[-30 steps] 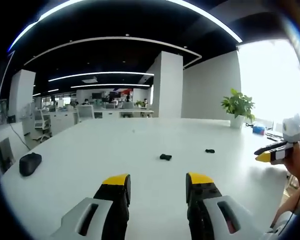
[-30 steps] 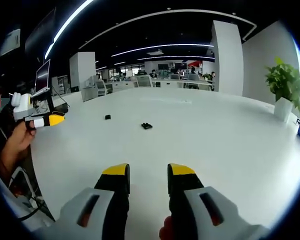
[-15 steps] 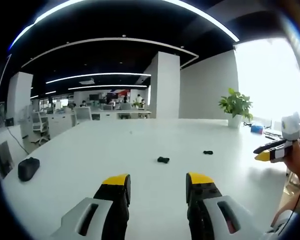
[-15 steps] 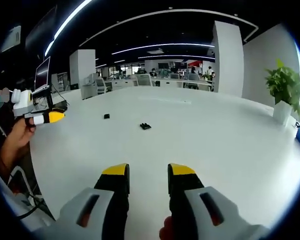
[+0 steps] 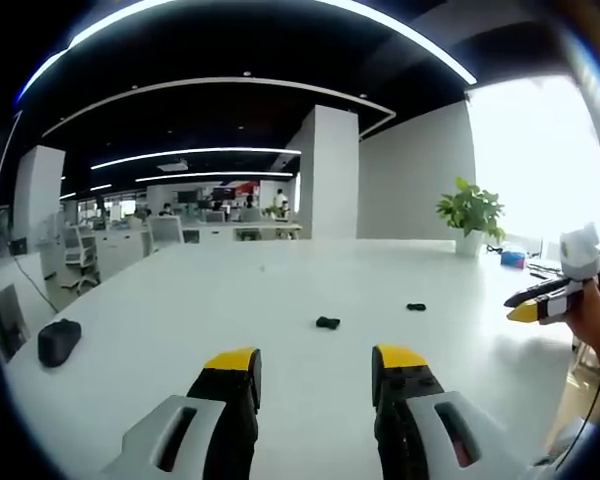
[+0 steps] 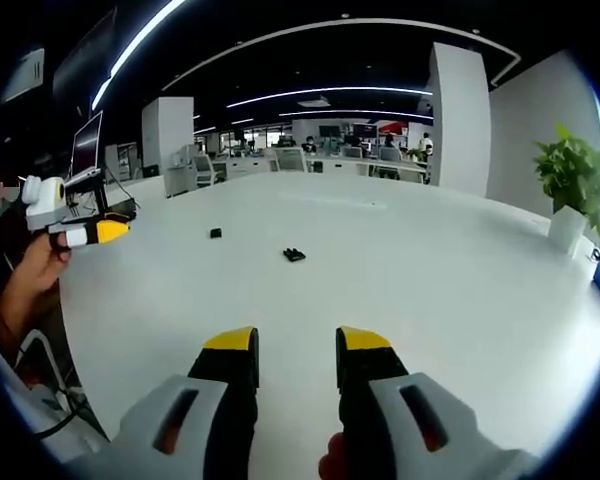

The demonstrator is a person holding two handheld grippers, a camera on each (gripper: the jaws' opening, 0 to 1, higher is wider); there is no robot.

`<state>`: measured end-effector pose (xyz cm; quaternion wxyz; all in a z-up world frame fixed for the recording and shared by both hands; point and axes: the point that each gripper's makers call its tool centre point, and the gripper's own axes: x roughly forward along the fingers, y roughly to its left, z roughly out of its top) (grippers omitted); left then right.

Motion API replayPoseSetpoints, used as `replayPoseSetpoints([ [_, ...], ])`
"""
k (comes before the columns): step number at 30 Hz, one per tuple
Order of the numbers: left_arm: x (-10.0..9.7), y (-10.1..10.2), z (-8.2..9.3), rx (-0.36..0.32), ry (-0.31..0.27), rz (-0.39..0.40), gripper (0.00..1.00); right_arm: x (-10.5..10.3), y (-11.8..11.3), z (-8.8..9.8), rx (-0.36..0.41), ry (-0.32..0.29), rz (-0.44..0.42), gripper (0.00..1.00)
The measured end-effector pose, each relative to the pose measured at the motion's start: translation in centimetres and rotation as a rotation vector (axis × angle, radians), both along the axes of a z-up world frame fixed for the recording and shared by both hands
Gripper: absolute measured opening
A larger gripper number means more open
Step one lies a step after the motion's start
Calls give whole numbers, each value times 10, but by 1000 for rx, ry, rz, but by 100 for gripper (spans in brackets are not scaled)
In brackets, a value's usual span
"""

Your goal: Snap the two parts of the plastic buckle together until the buckle closes and remains connected.

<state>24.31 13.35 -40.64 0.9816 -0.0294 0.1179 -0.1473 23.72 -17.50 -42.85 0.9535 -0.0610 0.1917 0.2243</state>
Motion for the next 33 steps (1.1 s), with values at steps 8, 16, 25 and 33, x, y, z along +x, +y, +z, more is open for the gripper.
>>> replayPoseSetpoints([
  [8, 2, 3, -3, 5, 5, 5, 45, 4, -1, 4, -13, -4, 2, 30],
  [16, 7, 2, -8, -7, 10, -13, 45, 9, 0, 5, 5, -2, 11, 31],
  [25, 9, -5, -4, -2, 12, -43, 44, 13, 7, 0, 53, 10, 44, 31],
  [33, 11, -10, -3, -7, 12, -58, 45, 15, 6, -2, 47, 15, 45, 30],
])
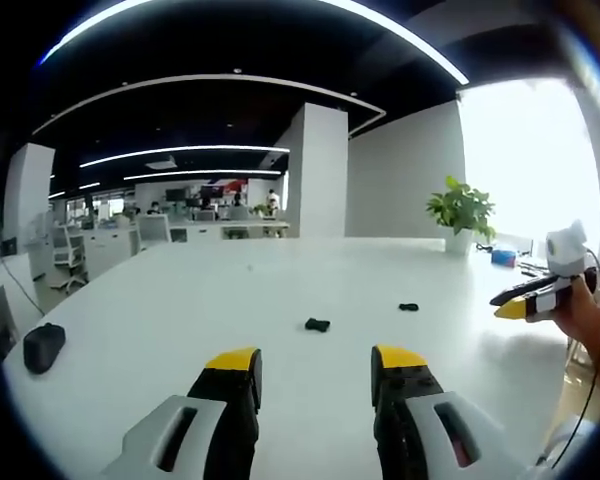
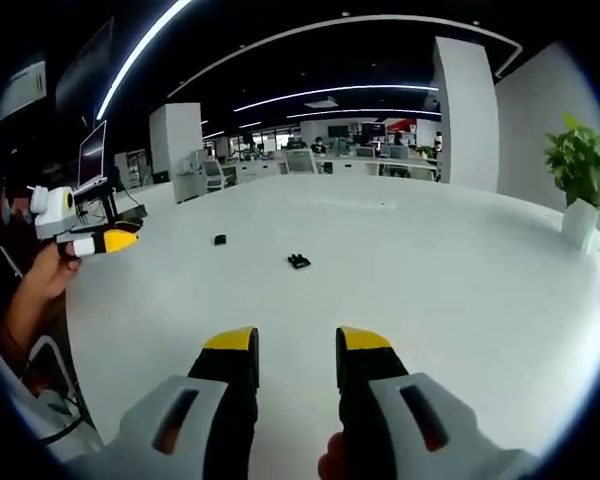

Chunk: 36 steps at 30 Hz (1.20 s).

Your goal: Snap the two parts of the plastic buckle together until the buckle closes and remains connected.

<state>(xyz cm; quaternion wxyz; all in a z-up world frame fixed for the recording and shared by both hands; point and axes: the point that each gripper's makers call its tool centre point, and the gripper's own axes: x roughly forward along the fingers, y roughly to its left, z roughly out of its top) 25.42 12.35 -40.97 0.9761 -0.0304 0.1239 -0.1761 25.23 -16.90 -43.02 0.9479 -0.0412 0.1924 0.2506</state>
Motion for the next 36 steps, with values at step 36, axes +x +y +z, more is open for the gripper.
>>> replayPoseSetpoints([
  [36, 12, -5, -1, 28, 8, -45, 45, 13, 12, 0, -34, -3, 60, 29],
])
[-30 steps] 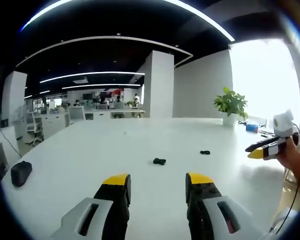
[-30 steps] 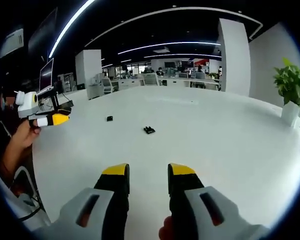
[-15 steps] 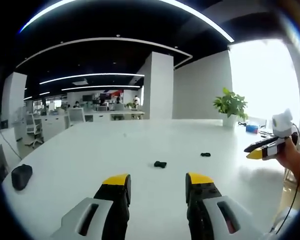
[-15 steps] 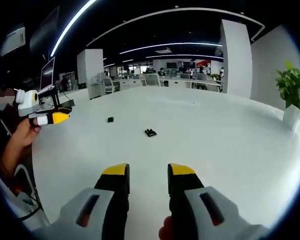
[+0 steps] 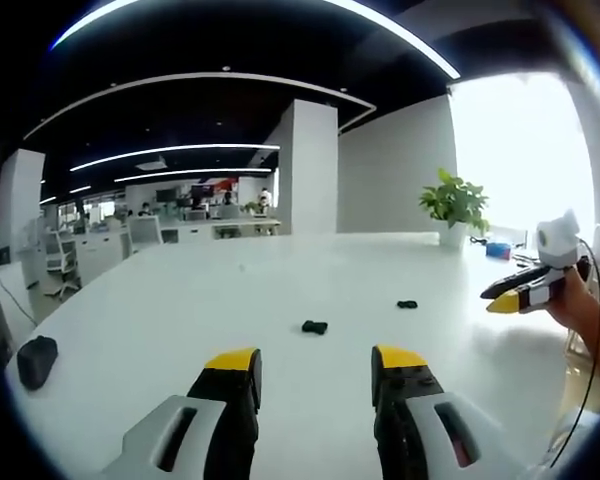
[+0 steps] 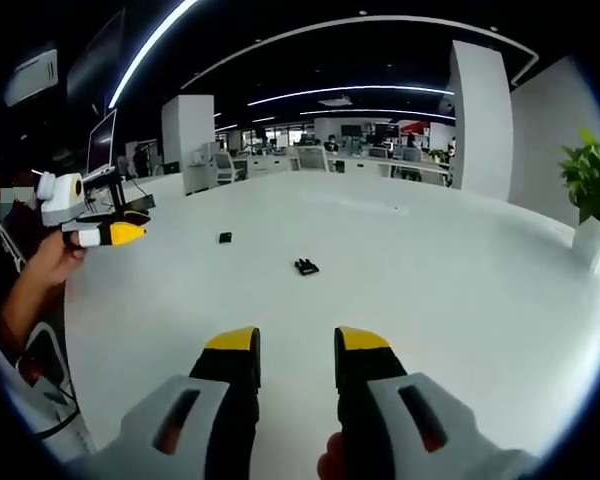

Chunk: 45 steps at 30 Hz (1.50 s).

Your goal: Snap the two parts of the plastic buckle together until the buckle closes and remains connected.

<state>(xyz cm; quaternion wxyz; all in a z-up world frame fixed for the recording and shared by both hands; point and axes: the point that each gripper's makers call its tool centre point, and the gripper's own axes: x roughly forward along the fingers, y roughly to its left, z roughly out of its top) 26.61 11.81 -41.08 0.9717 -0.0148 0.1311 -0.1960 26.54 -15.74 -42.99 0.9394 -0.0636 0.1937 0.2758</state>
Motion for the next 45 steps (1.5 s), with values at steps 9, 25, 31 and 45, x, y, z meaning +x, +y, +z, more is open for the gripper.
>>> replayPoseSetpoints([
  [9, 5, -4, -7, 12, 18, -11, 45, 6, 5, -5, -21, 11, 26, 29],
  [25, 15, -2, -2, 25, 9, -7, 44, 17, 6, 0, -24, 6, 41, 29],
  [31, 19, -4, -3, 32, 11, -8, 45, 22, 6, 3, -23, 4, 49, 28],
  [45, 30, -11, -7, 62, 17, -18, 44, 24, 13, 0, -17, 15, 83, 29],
])
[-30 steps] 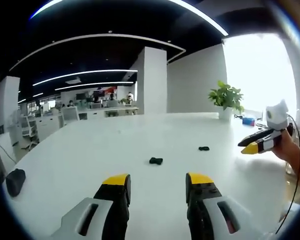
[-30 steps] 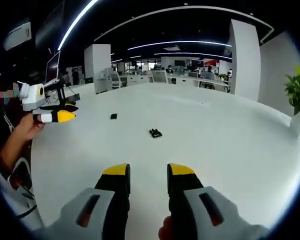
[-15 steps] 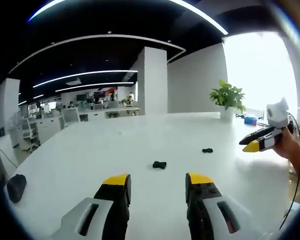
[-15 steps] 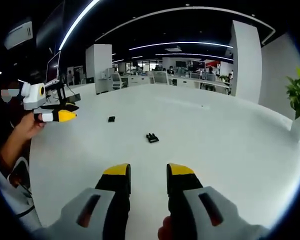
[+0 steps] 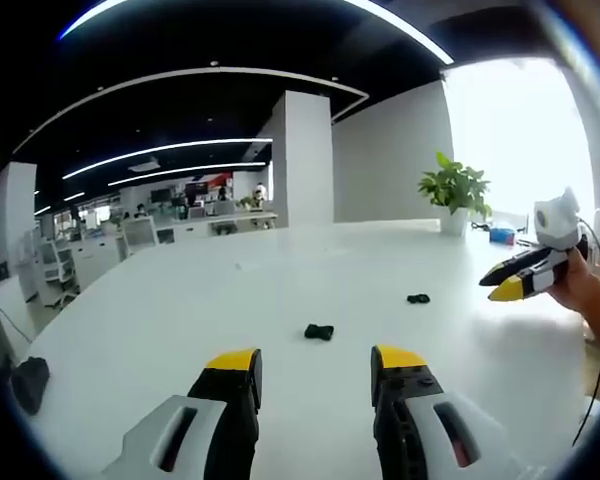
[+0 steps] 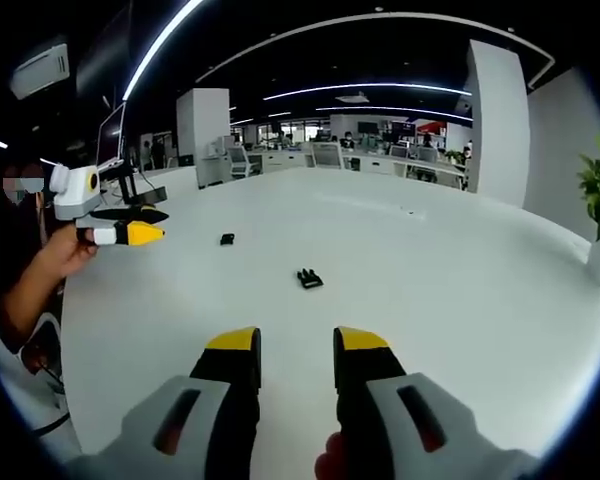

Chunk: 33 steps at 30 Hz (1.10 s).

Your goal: Snap the two parts of the plastic buckle together until the buckle closes and remains connected.

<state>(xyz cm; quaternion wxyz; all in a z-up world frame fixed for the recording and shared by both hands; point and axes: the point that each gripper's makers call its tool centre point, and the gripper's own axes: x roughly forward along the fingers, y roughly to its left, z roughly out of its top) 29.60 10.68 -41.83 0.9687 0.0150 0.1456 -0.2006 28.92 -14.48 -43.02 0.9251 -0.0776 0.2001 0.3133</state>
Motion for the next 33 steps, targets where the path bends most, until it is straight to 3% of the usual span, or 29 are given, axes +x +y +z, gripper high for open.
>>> replayPoseSetpoints([
  [10, 3, -13, -8, 9, 20, -21, 45, 2, 6, 2, 7, 2, 23, 29],
  [33, 13, -10, -10, 15, 31, -9, 44, 19, 6, 9, -4, -6, 35, 28],
])
